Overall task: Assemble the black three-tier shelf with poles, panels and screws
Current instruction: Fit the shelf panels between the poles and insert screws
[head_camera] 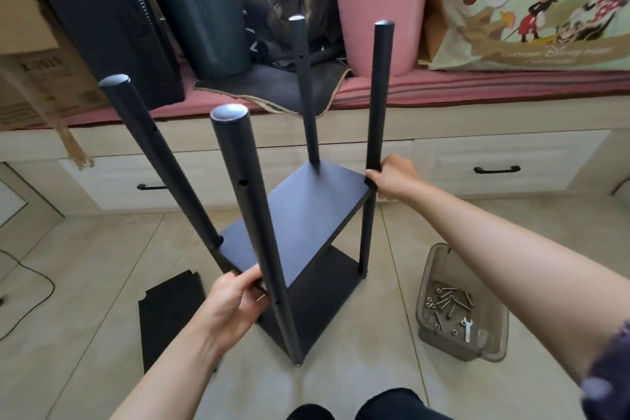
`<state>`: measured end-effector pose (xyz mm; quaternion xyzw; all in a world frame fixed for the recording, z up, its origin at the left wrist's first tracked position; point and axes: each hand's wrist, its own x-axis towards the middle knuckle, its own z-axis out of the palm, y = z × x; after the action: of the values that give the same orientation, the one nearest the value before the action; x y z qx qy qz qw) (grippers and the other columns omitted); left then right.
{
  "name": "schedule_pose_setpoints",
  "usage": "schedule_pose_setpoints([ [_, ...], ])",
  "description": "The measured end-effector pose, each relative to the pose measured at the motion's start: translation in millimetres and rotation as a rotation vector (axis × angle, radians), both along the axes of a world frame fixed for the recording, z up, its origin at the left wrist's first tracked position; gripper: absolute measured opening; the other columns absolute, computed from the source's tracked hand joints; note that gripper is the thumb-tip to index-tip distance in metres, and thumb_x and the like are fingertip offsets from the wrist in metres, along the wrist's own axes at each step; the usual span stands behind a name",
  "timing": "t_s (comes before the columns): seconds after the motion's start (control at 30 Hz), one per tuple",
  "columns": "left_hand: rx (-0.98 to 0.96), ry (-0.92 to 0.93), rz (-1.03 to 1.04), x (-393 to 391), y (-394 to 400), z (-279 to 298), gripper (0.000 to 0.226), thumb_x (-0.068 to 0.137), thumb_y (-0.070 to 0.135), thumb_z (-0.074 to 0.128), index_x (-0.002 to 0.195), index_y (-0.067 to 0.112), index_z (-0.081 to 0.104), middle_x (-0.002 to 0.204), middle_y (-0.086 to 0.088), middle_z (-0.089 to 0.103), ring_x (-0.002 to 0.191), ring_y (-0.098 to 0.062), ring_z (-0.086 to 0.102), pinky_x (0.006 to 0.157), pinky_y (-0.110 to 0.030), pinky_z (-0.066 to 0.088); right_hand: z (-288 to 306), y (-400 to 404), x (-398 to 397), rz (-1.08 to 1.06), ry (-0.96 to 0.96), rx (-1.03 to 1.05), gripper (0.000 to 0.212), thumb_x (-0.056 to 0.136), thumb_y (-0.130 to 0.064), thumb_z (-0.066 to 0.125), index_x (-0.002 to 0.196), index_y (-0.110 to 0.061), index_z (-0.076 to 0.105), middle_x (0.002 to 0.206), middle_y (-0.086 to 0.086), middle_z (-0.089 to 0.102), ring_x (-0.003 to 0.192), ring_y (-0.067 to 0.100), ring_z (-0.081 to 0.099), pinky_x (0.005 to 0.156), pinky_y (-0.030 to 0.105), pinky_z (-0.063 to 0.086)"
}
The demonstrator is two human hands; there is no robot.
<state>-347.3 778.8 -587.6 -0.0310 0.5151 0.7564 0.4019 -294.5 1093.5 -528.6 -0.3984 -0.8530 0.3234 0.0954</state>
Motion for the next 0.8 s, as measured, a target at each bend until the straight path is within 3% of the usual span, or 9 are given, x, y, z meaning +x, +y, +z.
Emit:
schedule_pose_setpoints([
  [0.07, 0.035, -0.034, -0.053, 4, 3, 1, 0.036, 0.079, 0.006, 0.069, 0.111, -0.011, 0.068, 0.091, -0.02, 0.071, 0.083, -0.03, 0.073, 0.076, -0.042, 0.062, 0, -1, -1, 0.067, 0.133, -0.203, 0.029, 0.096, -0.026, 0.058, 0.117, -0.005, 0.063, 0.11, 0.017, 0.067, 0.101, 0.032, 0.065, 0.082, 0.04, 0.056],
  [0.13, 0.072, -0.06, -0.084, 10, 10, 3, 0.044, 0.083, 0.006, 0.064, 0.125, -0.008, 0.06, 0.103, -0.02, 0.073, 0.094, -0.032, 0.074, 0.081, -0.042, 0.062, -1, -4, 4, 0.133, 0.217, -0.354, 0.041, 0.097, -0.021, 0.06, 0.134, -0.005, 0.054, 0.123, 0.01, 0.062, 0.107, 0.026, 0.06, 0.093, 0.038, 0.052],
  [0.27, 0.129, -0.121, -0.032, 24, 26, 5, 0.053, 0.087, 0.003, 0.058, 0.139, -0.004, 0.051, 0.129, -0.023, 0.065, 0.118, -0.036, 0.065, 0.091, -0.043, 0.058, -8, 3, 24, 0.14, 0.166, -0.39, 0.054, 0.098, -0.022, 0.06, 0.146, -0.005, 0.041, 0.137, 0.012, 0.054, 0.123, 0.026, 0.053, 0.105, 0.041, 0.045],
  [0.37, 0.128, -0.126, 0.022, 32, 31, 4, 0.05, 0.093, 0.003, 0.055, 0.142, -0.002, 0.049, 0.133, -0.022, 0.063, 0.123, -0.035, 0.062, 0.093, -0.043, 0.056, -30, 17, 63, 0.107, 0.039, -0.379, 0.032, 0.101, -0.021, 0.053, 0.129, -0.005, 0.056, 0.124, 0.013, 0.063, 0.114, 0.028, 0.059, 0.097, 0.04, 0.05],
  [0.43, 0.126, -0.128, 0.039, 37, 35, 4, 0.048, 0.095, 0.004, 0.055, 0.142, -0.001, 0.049, 0.133, -0.021, 0.063, 0.122, -0.034, 0.063, 0.094, -0.042, 0.056, -59, 21, 98, 0.118, -0.116, -0.363, 0.023, 0.103, -0.021, 0.048, 0.11, -0.004, 0.063, 0.106, 0.01, 0.069, 0.093, 0.023, 0.061, 0.08, 0.03, 0.049],
  [0.53, 0.133, -0.141, 0.069, 44, 40, 4, 0.047, 0.094, 0.004, 0.056, 0.14, 0.0, 0.051, 0.132, -0.02, 0.064, 0.12, -0.033, 0.064, 0.092, -0.041, 0.057, -113, 18, 145, 0.193, -0.391, -0.234, 0.036, 0.103, -0.027, 0.047, 0.07, -0.015, 0.053, 0.071, 0.002, 0.054, 0.064, 0.017, 0.048, 0.057, 0.025, 0.035],
  [0.63, 0.127, -0.138, 0.084, 49, 44, 5, 0.046, 0.095, 0.004, 0.055, 0.141, -0.001, 0.05, 0.134, -0.021, 0.062, 0.119, -0.032, 0.064, 0.09, -0.041, 0.058, -158, 6, 178, 0.211, -0.492, -0.233, 0.038, 0.103, -0.035, 0.047, 0.075, -0.012, 0.061, 0.075, 0.003, 0.057, 0.069, 0.018, 0.052, 0.059, 0.027, 0.036],
  [0.73, 0.115, -0.146, 0.095, 53, 47, 6, 0.049, 0.095, 0.005, 0.056, 0.144, 0.001, 0.048, 0.133, -0.021, 0.063, 0.116, -0.031, 0.067, 0.088, -0.042, 0.058, -185, -5, 190, 0.234, -0.477, -0.219, 0.036, 0.101, -0.036, 0.05, 0.104, -0.007, 0.072, 0.101, 0.008, 0.071, 0.091, 0.021, 0.063, 0.078, 0.029, 0.049],
  [0.8, 0.111, -0.148, 0.094, 56, 49, 7, 0.055, 0.092, 0.006, 0.058, 0.146, 0.001, 0.046, 0.136, -0.021, 0.061, 0.121, -0.031, 0.064, 0.091, -0.043, 0.057, -195, -11, 191, 0.24, -0.468, -0.193, 0.035, 0.098, -0.035, 0.053, 0.108, -0.005, 0.069, 0.109, 0.012, 0.07, 0.102, 0.027, 0.063, 0.086, 0.033, 0.05],
])
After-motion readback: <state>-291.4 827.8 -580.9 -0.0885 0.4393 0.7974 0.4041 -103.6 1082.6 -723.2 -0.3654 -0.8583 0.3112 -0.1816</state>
